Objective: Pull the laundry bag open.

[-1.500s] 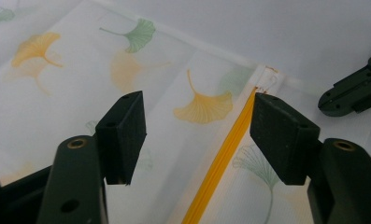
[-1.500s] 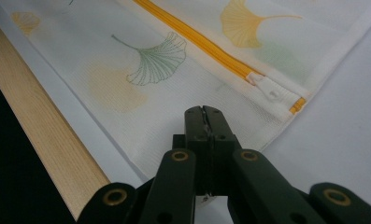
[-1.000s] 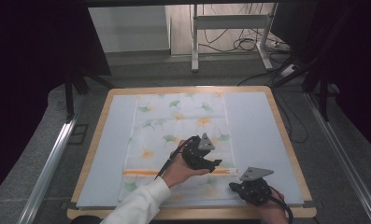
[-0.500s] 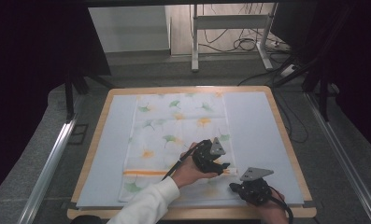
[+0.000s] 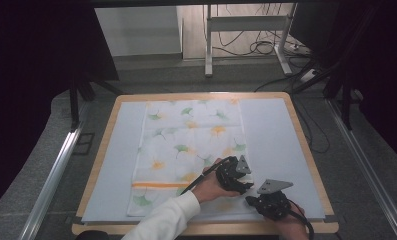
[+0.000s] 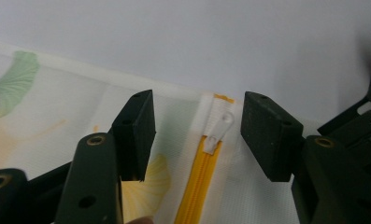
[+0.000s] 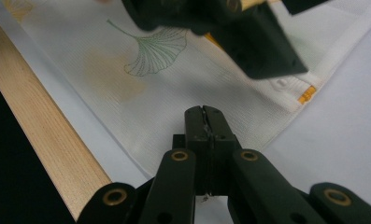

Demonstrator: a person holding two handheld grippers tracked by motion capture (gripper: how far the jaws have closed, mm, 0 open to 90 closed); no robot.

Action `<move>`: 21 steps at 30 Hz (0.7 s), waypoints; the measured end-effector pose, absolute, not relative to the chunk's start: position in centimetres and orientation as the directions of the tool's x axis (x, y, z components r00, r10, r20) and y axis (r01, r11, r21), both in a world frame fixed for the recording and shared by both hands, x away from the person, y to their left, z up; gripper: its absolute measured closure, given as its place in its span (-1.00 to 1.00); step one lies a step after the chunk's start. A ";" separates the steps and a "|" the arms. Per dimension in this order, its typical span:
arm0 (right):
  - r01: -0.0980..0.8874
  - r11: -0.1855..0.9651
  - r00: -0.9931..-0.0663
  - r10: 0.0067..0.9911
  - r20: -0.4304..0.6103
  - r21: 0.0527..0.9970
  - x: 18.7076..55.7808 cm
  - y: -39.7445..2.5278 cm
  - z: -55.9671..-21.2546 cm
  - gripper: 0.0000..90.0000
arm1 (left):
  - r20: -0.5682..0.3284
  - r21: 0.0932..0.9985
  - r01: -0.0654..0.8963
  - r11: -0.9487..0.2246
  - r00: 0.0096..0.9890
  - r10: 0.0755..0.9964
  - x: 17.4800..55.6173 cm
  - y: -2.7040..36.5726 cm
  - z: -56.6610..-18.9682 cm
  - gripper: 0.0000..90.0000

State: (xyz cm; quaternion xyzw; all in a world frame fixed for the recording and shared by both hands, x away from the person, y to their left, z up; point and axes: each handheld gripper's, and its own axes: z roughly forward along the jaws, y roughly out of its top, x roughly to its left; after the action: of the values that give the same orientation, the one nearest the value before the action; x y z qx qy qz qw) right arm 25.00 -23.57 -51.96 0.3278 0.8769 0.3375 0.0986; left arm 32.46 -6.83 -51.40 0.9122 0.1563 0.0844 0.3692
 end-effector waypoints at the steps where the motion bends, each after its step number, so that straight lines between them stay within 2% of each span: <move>1: 0.509 0.557 -0.766 0.641 0.050 0.656 25.0 -23.6 -52.0 0.98 | 0.034 0.700 0.228 -0.677 0.936 0.350 32.4 -7.0 -51.5 0.01; 6: 0.510 0.557 -0.765 0.642 0.050 0.656 25.0 -23.6 -52.0 0.98 | 0.021 0.666 0.261 -0.699 0.930 0.368 32.6 -7.6 -52.0 0.06; 21: 0.506 0.560 -0.767 0.640 0.046 0.656 25.0 -23.6 -52.0 0.98 | -0.071 0.662 0.299 -0.687 0.938 0.340 33.5 -7.4 -51.7 0.47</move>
State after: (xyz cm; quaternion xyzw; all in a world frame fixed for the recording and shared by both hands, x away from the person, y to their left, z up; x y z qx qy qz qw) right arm 24.98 -23.58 -51.98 0.3266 0.8775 0.3370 0.0990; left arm 33.53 -7.43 -51.73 0.9180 0.1741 0.0289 0.3552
